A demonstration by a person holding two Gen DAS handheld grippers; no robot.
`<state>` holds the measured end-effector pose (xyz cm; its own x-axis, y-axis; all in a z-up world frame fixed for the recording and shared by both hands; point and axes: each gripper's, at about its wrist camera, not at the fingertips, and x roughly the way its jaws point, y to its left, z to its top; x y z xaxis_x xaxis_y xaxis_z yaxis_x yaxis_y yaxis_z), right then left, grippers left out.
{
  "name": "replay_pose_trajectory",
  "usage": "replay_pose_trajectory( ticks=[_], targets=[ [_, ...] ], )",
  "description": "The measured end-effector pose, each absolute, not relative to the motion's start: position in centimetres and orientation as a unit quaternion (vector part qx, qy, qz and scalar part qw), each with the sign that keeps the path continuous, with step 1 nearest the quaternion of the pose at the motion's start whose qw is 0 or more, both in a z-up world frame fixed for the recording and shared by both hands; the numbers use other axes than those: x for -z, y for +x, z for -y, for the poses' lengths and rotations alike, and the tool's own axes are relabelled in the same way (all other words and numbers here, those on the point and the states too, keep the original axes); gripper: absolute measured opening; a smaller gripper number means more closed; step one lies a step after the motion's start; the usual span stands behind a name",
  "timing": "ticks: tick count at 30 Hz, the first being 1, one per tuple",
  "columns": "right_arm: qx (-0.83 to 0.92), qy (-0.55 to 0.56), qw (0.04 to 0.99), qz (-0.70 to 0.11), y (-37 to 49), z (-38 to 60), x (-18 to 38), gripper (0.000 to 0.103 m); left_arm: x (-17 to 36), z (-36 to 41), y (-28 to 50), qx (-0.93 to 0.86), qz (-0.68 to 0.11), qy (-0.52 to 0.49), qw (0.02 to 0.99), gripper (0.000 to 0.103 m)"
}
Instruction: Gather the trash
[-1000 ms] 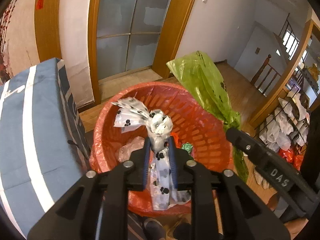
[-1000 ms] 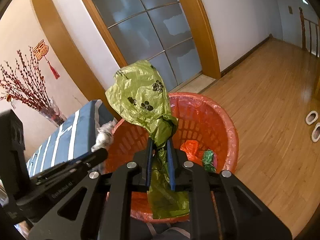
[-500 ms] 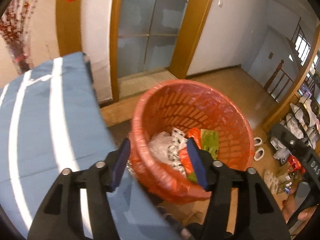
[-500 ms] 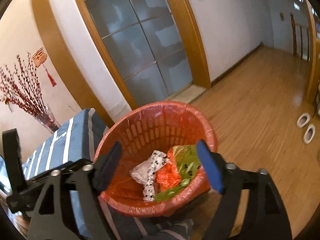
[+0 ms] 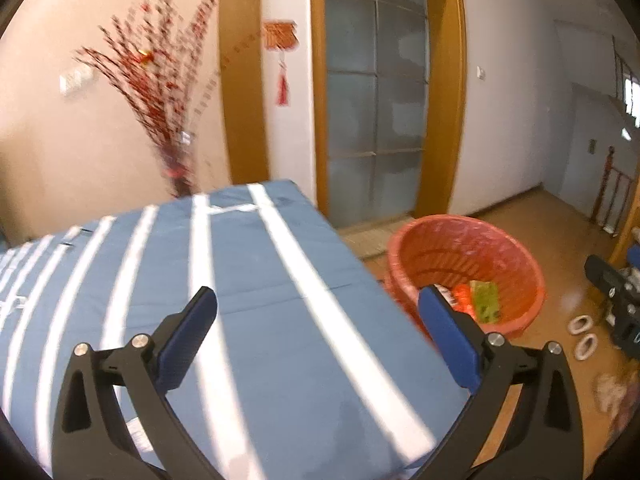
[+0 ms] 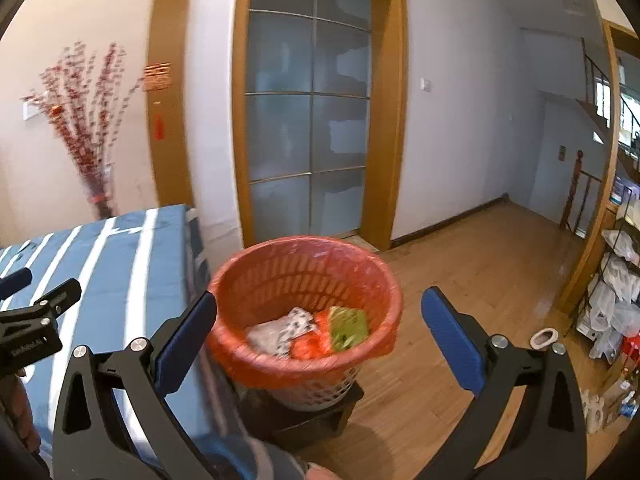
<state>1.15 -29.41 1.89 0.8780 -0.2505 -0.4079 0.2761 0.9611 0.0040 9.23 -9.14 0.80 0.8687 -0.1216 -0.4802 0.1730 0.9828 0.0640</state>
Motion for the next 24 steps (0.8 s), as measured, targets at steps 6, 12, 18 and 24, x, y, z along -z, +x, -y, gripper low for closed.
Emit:
replay_pose_trajectory(
  ticks=[6, 12, 18, 24],
  targets=[
    [0.139, 0.027, 0.97, -0.198, -1.3, 26.6, -1.5, 0.101, -0.8, 7.3, 4.8, 0.052, -0.222, 0.067, 0.971, 0.099],
    [0.147, 0.022, 0.97, -0.194, -3.0, 24.8, -1.5, 0.101, -0.7, 5.5, 2.2, 0.041, -0.225, 0.046, 0.972, 0.099],
    [0.135, 0.025, 0.969, -0.205, -4.0, 24.2, -1.2, 0.101, -0.3, 4.1, 0.4, 0.024, -0.223, 0.038, 0.974, 0.099],
    [0.133, 0.029, 0.967, -0.213, -5.0, 23.9, -0.5, 0.101, 0.5, 3.3, -0.8, 0.015, -0.229, 0.031, 0.973, 0.099]
  ],
)
